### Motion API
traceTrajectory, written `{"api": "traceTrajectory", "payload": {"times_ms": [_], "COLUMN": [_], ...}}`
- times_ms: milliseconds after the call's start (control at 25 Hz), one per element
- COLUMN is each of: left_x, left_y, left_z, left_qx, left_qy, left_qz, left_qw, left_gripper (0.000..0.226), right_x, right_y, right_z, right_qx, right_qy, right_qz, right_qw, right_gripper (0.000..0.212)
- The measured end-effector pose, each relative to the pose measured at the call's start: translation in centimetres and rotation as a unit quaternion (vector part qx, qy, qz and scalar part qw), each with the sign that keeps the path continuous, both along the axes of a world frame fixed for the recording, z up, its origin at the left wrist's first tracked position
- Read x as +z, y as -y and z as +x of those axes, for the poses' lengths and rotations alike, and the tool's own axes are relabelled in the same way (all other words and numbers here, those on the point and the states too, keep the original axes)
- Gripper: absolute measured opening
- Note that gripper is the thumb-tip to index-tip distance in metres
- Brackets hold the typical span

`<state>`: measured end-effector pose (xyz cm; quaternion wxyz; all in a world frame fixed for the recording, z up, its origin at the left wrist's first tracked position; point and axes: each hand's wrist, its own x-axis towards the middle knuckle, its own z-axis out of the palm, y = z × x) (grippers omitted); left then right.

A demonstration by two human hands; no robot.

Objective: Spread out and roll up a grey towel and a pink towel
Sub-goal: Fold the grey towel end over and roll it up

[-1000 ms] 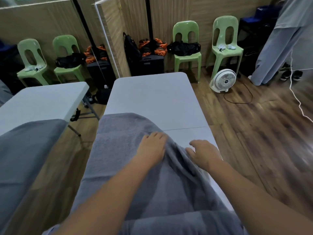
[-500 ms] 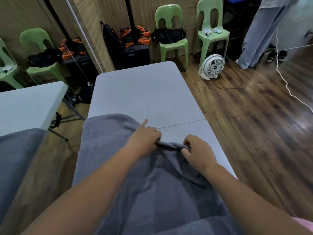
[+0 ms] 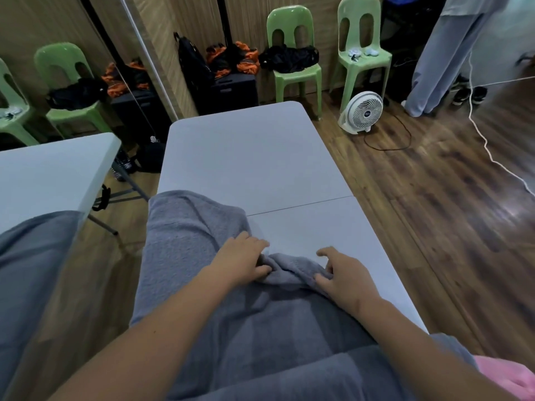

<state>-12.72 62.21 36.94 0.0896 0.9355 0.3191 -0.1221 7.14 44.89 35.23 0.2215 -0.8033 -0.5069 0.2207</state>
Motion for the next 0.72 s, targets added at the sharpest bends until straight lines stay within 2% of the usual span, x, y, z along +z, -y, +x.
{"api": "traceTrajectory", "payload": {"times_ms": [40, 120, 200, 280, 400, 520, 600, 640, 720], "left_x": [0.4, 1.3, 2.5, 4.1, 6.5, 7.9, 6.9, 5.6, 2.5], "left_y": [0.0, -0.3, -1.1, -2.0, -3.5, -4.4, -4.7, -4.7, -4.7], "left_z": [0.3, 0.8, 1.5, 2.5, 5.2, 8.8, 10.8, 11.2, 10.8], "left_qx": [-0.020, -0.039, -0.030, -0.019, -0.009, 0.015, 0.002, -0.006, 0.005], "left_qy": [-0.021, -0.034, -0.031, -0.008, 0.081, 0.197, 0.154, 0.090, -0.017], "left_qz": [0.010, 0.019, 0.016, 0.017, 0.047, 0.077, 0.056, 0.041, 0.002], "left_qw": [1.000, 0.998, 0.999, 1.000, 0.996, 0.977, 0.986, 0.995, 1.000], "left_gripper": [0.046, 0.034, 0.029, 0.024, 0.013, 0.006, 0.015, 0.024, 0.036], "right_x": [0.1, 0.8, 2.0, 3.2, 5.5, 6.5, 5.2, 4.3, 1.8], "right_y": [-0.3, -1.0, -1.6, -2.1, -3.1, -3.7, -3.3, -2.8, -1.2], "right_z": [0.3, 0.9, 2.0, 3.4, 5.5, 8.0, 10.0, 11.0, 12.7], "right_qx": [0.009, 0.023, -0.004, -0.064, -0.124, -0.193, -0.235, -0.242, -0.217], "right_qy": [0.000, 0.017, -0.002, -0.046, -0.071, -0.095, -0.072, -0.041, 0.039], "right_qz": [-0.032, -0.067, -0.033, 0.043, 0.131, 0.201, 0.175, 0.127, -0.027], "right_qw": [0.999, 0.997, 0.999, 0.996, 0.981, 0.956, 0.953, 0.961, 0.975], "right_gripper": [0.035, 0.022, 0.009, 0.005, 0.004, 0.006, 0.009, 0.010, 0.015]}}
